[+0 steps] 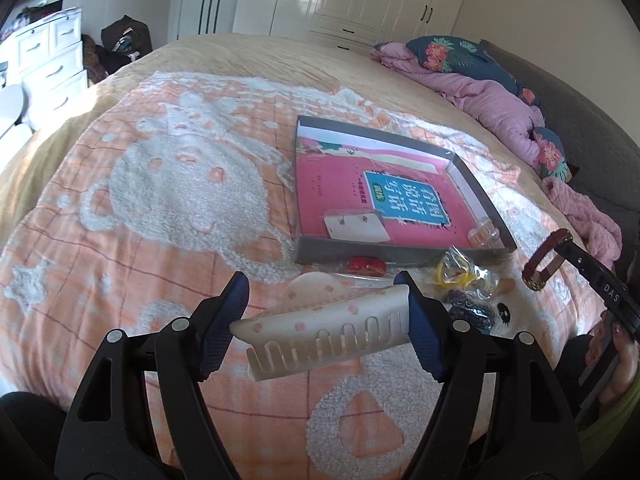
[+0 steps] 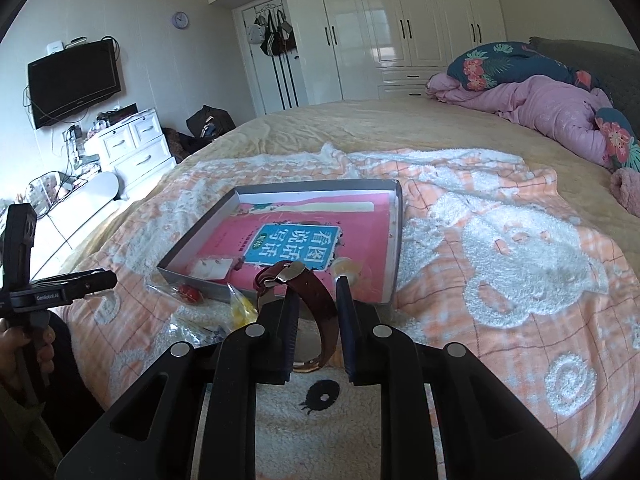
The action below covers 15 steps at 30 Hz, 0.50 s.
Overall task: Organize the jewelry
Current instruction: 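Carry the hair claw and watch into the tray and release both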
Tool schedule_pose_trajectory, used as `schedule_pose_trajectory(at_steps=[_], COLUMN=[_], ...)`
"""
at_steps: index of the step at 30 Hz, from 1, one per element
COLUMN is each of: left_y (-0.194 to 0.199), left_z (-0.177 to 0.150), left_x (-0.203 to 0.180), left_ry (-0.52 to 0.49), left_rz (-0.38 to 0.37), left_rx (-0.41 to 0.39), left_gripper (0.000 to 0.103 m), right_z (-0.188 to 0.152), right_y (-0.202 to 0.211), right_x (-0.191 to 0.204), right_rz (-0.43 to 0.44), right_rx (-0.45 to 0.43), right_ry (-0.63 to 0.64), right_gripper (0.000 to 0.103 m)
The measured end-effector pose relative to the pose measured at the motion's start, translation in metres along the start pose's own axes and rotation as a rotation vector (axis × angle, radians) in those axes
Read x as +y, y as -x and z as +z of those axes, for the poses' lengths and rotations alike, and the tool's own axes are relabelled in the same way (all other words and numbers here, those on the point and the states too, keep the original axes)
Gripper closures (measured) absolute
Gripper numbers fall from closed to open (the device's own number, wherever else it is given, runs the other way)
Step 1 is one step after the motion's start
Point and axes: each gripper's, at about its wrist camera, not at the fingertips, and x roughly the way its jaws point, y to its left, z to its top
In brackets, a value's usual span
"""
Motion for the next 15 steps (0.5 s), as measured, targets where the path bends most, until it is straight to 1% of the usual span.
schedule_pose_trajectory(at_steps=[4,9,15], left_y=[-0.001,-0.002,-0.005], left_z=[0.003,0.011,0.031], left_x=[0.003,-0.001,-0.011], left_ry=[0.009,-0.005,-0.033], left_rz=[-0.001,-0.004,-0.016], left_rx=[0.001,-0.009,-0.035], left_gripper=[0.037,0.037,0.037], right_z=[0.006,0.016,0.029], right_y=[-0.002,-0.007,-0.012], right_x=[0.009,0.018,0.031], right_rz=[0.019,0.046,0.076], right_rx=[-0.005,-0.013,-0.028], right_ry=[0.020,0.039,0.071], right_gripper=[0.086,0.086,0.086])
